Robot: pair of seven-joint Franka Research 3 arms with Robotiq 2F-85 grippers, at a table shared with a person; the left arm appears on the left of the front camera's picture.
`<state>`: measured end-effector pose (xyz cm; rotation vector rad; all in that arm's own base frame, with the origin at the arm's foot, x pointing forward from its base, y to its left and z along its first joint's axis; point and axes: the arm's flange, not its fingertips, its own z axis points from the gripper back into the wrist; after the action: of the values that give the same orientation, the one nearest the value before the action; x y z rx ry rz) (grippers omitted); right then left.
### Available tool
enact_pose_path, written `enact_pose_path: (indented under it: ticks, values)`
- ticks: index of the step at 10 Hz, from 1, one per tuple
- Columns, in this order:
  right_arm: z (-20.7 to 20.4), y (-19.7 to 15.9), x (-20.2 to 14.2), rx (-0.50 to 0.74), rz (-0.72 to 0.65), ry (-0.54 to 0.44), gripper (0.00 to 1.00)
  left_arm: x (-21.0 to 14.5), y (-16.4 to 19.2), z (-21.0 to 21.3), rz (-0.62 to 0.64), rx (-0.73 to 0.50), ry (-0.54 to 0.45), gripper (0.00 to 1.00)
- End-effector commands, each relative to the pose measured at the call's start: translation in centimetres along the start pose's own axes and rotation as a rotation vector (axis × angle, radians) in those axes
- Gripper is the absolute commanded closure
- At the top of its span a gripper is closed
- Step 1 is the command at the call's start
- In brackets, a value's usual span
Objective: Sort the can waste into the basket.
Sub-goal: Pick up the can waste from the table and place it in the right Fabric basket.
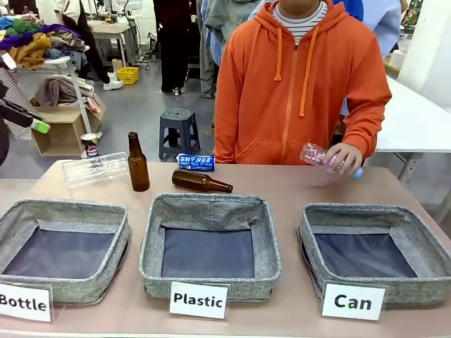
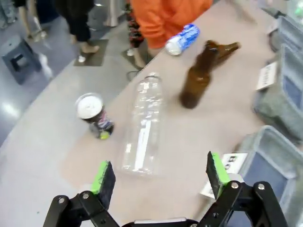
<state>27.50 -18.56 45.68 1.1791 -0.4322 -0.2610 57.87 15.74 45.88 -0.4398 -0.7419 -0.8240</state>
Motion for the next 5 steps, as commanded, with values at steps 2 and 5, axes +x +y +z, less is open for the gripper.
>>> enact_pose_path:
  ticks: [2,5]
  values:
    - [0.0,0.0,0.3,0.023,0.029,-0.011,0.00,0.1,-0.9,1.4,0.027,0.050,-0.042,0.00]
    - [0.0,0.0,0.3,0.023,0.029,-0.011,0.00,-0.8,0.9,-0.6,0.019,0.038,-0.001,0.00]
